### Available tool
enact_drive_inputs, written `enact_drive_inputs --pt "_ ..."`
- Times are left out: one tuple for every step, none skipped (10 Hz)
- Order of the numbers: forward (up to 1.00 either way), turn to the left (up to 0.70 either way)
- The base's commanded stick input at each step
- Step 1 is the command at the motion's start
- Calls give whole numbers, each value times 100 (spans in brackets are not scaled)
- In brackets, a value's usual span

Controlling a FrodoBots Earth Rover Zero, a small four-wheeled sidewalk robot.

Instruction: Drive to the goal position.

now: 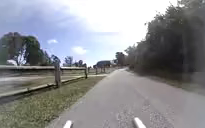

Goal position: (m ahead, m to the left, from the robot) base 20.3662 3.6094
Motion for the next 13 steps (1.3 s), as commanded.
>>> enact_drive_inputs --pt "50 0" --pt "50 0" --pt "50 0" --pt "50 0" --pt "50 -5" --pt "50 -29" --pt "50 -50" --pt "50 -50" --pt "50 -6" --pt "50 0" --pt "50 0" --pt "50 0" --pt "50 0"
